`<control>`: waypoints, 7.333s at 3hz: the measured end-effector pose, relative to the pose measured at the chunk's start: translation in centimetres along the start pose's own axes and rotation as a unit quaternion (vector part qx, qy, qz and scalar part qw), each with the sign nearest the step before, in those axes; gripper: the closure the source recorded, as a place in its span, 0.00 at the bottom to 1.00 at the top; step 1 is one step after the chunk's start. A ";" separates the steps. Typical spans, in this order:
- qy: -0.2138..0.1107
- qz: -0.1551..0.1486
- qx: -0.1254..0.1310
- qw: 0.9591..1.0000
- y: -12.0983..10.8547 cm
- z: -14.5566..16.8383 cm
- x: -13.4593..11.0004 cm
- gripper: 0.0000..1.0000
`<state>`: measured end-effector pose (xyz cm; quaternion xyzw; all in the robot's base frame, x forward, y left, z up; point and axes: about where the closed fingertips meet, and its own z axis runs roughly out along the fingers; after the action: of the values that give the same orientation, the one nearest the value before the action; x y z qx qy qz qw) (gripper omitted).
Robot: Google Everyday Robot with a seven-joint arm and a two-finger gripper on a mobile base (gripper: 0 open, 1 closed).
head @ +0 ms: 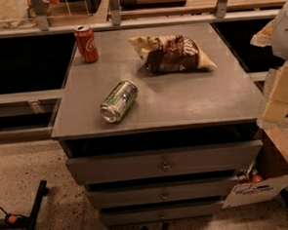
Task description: Place green can upright
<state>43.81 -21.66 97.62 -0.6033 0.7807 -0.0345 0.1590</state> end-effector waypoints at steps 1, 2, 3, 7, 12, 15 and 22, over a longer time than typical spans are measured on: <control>0.000 0.000 0.000 1.000 0.0 0.0 0.0 0.00; 0.005 -0.048 0.010 0.999 -1.5 1.3 -2.4 0.00; -0.012 -0.149 0.016 0.989 -3.8 3.0 -6.8 0.00; -0.030 -0.346 0.007 0.938 -5.5 5.1 -13.5 0.00; -0.016 -0.598 -0.077 0.798 -5.4 16.9 -23.5 0.00; -0.001 -0.634 -0.104 0.767 -3.7 21.5 -25.9 0.00; 0.025 -0.641 -0.118 0.758 -3.4 23.1 -26.2 1.00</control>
Offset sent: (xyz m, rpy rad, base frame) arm 0.0629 0.0538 -0.0153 -0.1174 -0.0615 0.2333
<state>59.49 5.56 81.95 -0.9757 0.2129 -0.0512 0.0072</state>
